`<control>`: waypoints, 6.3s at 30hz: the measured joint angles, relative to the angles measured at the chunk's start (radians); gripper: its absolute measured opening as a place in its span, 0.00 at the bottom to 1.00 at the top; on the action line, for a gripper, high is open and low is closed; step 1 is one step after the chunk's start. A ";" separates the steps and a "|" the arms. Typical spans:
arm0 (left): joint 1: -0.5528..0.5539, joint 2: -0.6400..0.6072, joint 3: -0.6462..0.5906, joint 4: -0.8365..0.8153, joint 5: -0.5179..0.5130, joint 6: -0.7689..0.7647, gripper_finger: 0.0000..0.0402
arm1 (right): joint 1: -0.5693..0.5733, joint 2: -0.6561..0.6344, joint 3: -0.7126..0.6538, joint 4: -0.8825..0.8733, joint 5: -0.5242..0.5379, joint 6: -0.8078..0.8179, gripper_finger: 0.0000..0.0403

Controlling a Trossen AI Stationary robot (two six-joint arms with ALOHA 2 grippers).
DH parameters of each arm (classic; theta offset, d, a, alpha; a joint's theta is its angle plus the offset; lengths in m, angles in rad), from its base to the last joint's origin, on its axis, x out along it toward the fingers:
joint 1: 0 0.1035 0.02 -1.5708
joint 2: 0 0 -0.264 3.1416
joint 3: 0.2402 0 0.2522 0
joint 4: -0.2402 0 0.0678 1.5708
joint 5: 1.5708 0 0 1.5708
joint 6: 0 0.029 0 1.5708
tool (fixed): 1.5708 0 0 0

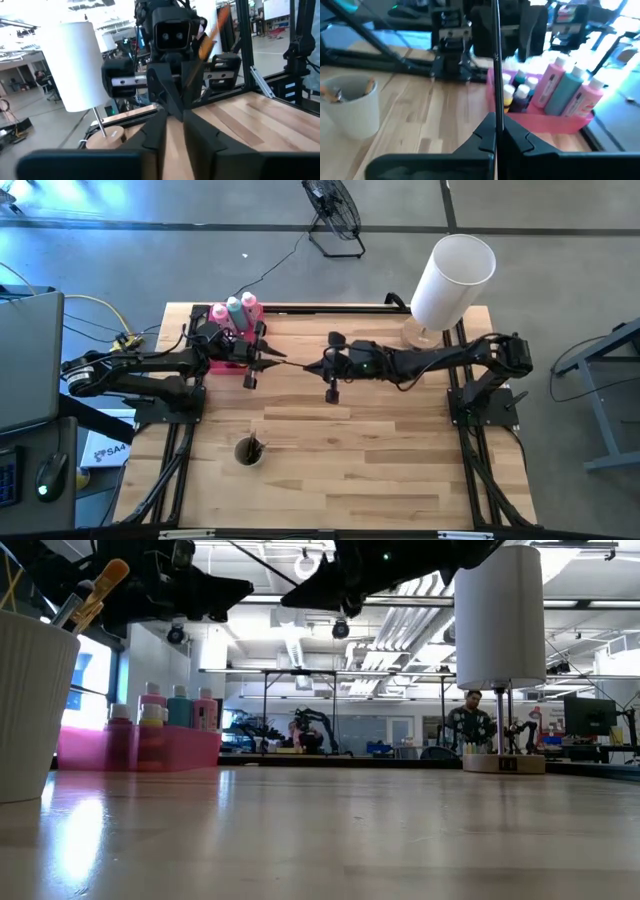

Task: Pick & Place Paint Supplies
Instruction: Put the gold paintbrush into the light brown cup

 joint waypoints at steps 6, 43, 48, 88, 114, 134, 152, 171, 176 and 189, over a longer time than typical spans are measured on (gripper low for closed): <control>0.000 0.000 0.000 0.015 0.003 -0.047 0.27 | 0.017 0.000 0.000 0.007 0.052 0.015 0.01; 0.000 0.001 0.001 0.005 -0.036 -0.049 0.29 | -0.018 -0.136 0.000 -0.197 -0.032 0.095 0.00; 0.000 0.001 0.001 0.005 -0.037 -0.049 0.29 | -0.018 -0.136 0.000 -0.198 -0.035 0.092 0.00; -0.042 0.023 0.066 0.154 -0.030 -0.128 0.29 | -0.128 -0.029 0.000 -0.040 -0.286 0.077 0.00; -0.098 0.098 0.117 0.150 -0.053 -0.098 0.03 | -0.127 -0.029 0.000 -0.051 -0.256 0.076 0.01; 0.012 -0.041 0.117 -0.095 -0.010 -0.176 0.01 | -0.129 -0.122 0.000 -0.283 -0.196 0.076 0.43; 0.099 -0.764 0.117 -0.888 0.106 -0.553 0.02 | -0.129 -0.153 0.000 -0.511 -0.148 0.080 0.35; 0.099 -1.058 0.111 -1.277 0.183 -0.547 0.01 | -0.128 -0.153 0.000 -0.512 -0.132 0.211 0.28; 0.099 -1.054 0.065 -1.274 0.182 -0.548 0.01 | -0.128 -0.153 0.000 -0.501 -0.132 0.212 0.27; -0.122 -1.056 -0.063 -1.006 0.117 -0.574 0.01 | -0.128 -0.153 0.000 -0.466 -0.132 0.237 0.27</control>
